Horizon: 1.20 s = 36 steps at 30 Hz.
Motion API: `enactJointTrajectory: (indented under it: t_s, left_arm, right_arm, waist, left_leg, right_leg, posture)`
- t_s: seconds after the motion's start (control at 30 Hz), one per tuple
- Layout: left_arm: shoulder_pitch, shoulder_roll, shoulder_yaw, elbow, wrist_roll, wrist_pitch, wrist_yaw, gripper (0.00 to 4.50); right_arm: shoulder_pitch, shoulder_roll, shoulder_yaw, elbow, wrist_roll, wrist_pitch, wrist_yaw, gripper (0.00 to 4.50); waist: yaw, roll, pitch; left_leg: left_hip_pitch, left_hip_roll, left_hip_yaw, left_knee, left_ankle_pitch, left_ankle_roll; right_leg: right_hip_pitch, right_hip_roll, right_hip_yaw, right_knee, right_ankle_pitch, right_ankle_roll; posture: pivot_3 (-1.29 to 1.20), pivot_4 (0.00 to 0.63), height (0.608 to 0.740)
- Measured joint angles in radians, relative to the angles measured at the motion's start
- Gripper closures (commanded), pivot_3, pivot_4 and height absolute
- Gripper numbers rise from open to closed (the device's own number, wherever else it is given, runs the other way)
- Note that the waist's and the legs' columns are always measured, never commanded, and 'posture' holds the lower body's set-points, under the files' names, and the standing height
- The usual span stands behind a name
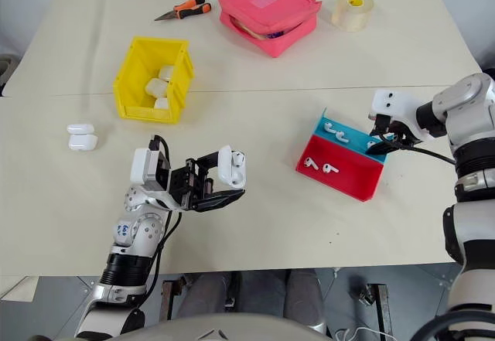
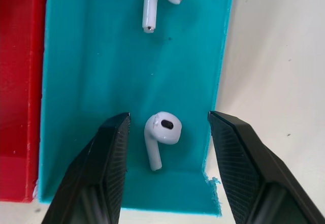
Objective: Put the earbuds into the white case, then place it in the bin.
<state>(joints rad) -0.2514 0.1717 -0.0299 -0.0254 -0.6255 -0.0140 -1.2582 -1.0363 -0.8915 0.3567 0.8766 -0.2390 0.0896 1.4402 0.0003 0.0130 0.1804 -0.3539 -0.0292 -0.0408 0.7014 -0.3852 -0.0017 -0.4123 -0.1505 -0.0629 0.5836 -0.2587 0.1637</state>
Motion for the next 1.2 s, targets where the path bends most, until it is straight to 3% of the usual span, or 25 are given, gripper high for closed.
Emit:
enactJointTrajectory:
  t_s: [0.13,0.23,0.33,0.67,0.9,1.0,1.2]
  left_arm:
    - [0.0,-0.004,-0.002,0.0,0.001,-0.01,0.001,1.71]
    - [0.0,-0.007,-0.002,0.001,0.002,-0.016,0.003,1.71]
    - [0.0,-0.009,-0.003,0.001,0.002,-0.02,0.006,1.71]
    - [0.0,-0.008,-0.007,0.001,0.003,-0.021,0.013,1.71]
    - [-0.009,-0.008,-0.01,0.003,0.003,-0.02,0.012,1.71]
    - [-0.023,-0.012,-0.018,0.008,0.002,-0.018,0.01,1.71]
    - [-0.072,-0.026,-0.03,0.048,0.0,0.007,0.002,1.71]
  right_arm:
    - [-0.022,0.008,0.016,0.026,-0.021,-0.001,0.008,2.01]
    - [-0.034,0.013,0.026,0.038,-0.037,-0.001,0.012,2.63]
    - [-0.042,0.017,0.028,0.05,-0.047,-0.002,0.013,3.57]
    - [-0.04,0.023,0.019,0.05,-0.053,-0.001,0.011,3.57]
    - [0.014,0.022,-0.058,-0.009,-0.011,0.038,-0.013,3.57]
    - [0.057,0.013,-0.111,-0.1,0.043,0.109,-0.011,3.57]
    - [0.246,-0.07,-0.355,-0.504,0.272,0.392,-0.004,3.57]
  waist:
    - [0.0,0.0,0.0]
    - [0.0,0.0,0.0]
    - [-0.001,0.0,0.0]
    - [-0.002,0.0,0.0]
    - [-0.003,0.0,0.0]
    - [-0.001,0.001,0.001]
    - [0.017,0.003,0.002]
  left_leg:
    - [0.0,0.0,0.0,0.0,0.0,0.0]
    - [0.0,0.0,0.0,0.0,0.0,0.0]
    - [0.0,0.0,0.0,0.0,0.0,0.0]
    - [0.001,0.0,0.0,0.001,0.0,0.0]
    - [0.001,0.0,0.0,0.001,0.0,0.0]
    - [0.0,0.0,0.0,0.001,0.0,0.0]
    - [-0.002,0.0,-0.001,0.001,0.0,0.0]
  right_leg:
    - [0.0,0.0,0.0,0.0,0.0,0.0]
    - [0.0,0.0,0.0,0.0,0.0,0.0]
    - [0.001,0.0,0.0,0.0,0.0,0.0]
    - [0.001,0.0,0.0,0.001,0.0,0.0]
    - [0.001,0.0,0.0,0.001,0.0,0.0]
    - [0.0,0.0,0.0,0.001,0.0,0.0]
    - [-0.001,0.0,-0.001,0.001,0.0,0.0]
  posture:
    - [0.0,0.15,0.74]
    - [0.0,0.15,0.74]
    - [0.0,0.15,0.74]
    - [0.0,0.15,0.74]
    - [0.0,0.15,0.74]
    - [0.0,0.15,0.74]
    - [0.0,0.15,0.74]
